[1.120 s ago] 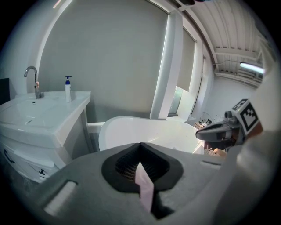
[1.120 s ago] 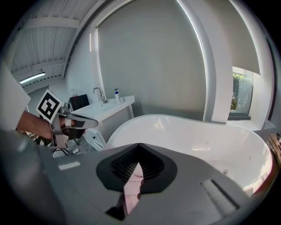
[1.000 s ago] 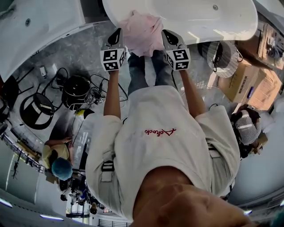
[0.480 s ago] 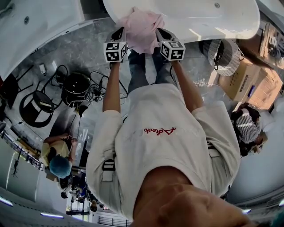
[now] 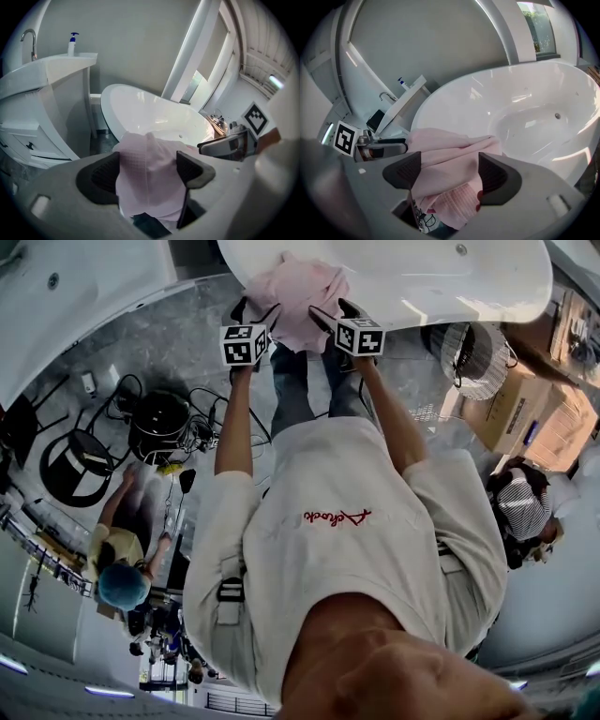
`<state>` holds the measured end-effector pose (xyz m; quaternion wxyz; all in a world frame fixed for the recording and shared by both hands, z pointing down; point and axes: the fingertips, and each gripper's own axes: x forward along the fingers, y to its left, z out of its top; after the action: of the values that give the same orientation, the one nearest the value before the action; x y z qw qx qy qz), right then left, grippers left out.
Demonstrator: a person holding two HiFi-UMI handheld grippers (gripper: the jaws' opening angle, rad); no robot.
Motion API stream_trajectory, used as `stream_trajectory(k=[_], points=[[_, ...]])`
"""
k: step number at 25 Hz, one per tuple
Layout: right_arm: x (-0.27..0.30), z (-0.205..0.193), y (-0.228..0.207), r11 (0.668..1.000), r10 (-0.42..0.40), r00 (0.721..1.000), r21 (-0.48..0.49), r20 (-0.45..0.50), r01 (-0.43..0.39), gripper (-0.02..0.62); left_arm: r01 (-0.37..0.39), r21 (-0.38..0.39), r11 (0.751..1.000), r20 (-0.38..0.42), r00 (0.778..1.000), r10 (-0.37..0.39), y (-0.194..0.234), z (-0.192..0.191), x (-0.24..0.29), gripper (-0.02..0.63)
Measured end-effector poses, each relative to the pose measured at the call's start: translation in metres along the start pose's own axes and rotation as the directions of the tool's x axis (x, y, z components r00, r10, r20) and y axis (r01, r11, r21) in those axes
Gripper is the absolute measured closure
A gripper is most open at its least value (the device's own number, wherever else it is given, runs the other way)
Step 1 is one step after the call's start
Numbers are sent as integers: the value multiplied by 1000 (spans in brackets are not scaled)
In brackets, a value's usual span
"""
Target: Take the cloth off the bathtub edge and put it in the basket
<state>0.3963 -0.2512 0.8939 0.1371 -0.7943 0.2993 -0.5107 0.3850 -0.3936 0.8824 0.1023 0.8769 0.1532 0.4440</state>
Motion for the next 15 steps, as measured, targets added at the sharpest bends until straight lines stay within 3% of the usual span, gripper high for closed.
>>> stream_trajectory(k=[3, 7, 15], points=[[12, -11, -5, 999, 15, 999, 50, -39, -13, 165, -3, -32, 999, 10, 1000, 3, 6, -2, 3, 176], [25, -24, -12, 992, 49, 994, 118, -99, -37, 143, 5, -81, 997, 9, 1000, -4, 14, -9, 9, 82], [34, -30, -7, 991, 94, 981, 114, -168, -76, 181, 112, -126, 986, -53, 991, -119, -4, -22, 29, 78]])
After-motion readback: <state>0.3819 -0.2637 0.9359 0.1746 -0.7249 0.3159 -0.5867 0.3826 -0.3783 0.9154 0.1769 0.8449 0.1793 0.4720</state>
